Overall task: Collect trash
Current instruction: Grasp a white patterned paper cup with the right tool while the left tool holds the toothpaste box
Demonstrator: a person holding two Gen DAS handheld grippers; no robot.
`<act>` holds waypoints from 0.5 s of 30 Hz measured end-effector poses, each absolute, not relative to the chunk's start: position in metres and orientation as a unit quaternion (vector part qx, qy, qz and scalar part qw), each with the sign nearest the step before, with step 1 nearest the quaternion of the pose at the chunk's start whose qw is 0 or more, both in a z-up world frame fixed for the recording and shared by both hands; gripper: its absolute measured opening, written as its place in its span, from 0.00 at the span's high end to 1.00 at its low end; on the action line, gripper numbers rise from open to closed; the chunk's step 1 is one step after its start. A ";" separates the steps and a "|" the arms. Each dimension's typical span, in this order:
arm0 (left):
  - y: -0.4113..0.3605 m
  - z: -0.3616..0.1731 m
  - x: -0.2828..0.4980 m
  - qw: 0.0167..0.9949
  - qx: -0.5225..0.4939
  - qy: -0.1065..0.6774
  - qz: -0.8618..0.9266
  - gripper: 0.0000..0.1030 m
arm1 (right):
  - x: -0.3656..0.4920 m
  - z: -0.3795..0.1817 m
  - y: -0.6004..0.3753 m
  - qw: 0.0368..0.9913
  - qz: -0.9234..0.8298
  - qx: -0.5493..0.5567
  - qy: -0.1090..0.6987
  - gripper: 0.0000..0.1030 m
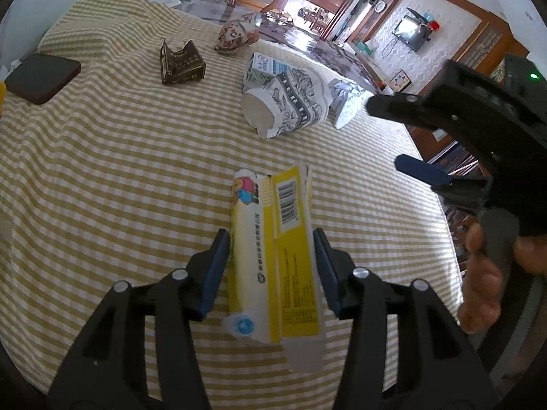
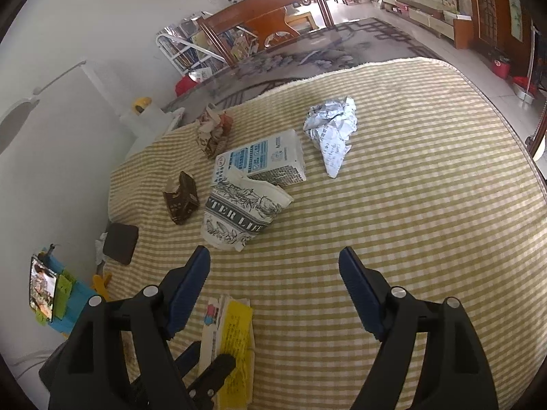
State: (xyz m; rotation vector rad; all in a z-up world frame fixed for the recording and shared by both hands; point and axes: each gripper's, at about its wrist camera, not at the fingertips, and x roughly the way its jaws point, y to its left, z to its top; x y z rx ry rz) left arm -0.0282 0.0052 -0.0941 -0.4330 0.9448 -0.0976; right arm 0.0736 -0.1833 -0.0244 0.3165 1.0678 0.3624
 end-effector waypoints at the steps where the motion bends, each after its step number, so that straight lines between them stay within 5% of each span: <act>1: 0.006 -0.094 -0.028 0.866 -0.211 0.451 -0.046 0.53 | 0.077 -0.026 -0.180 0.829 0.173 0.151 0.509 0.26; 15: 0.026 -0.095 -0.035 0.855 -0.278 0.436 -0.029 0.45 | 0.127 -0.051 -0.123 0.794 0.174 0.150 0.562 0.26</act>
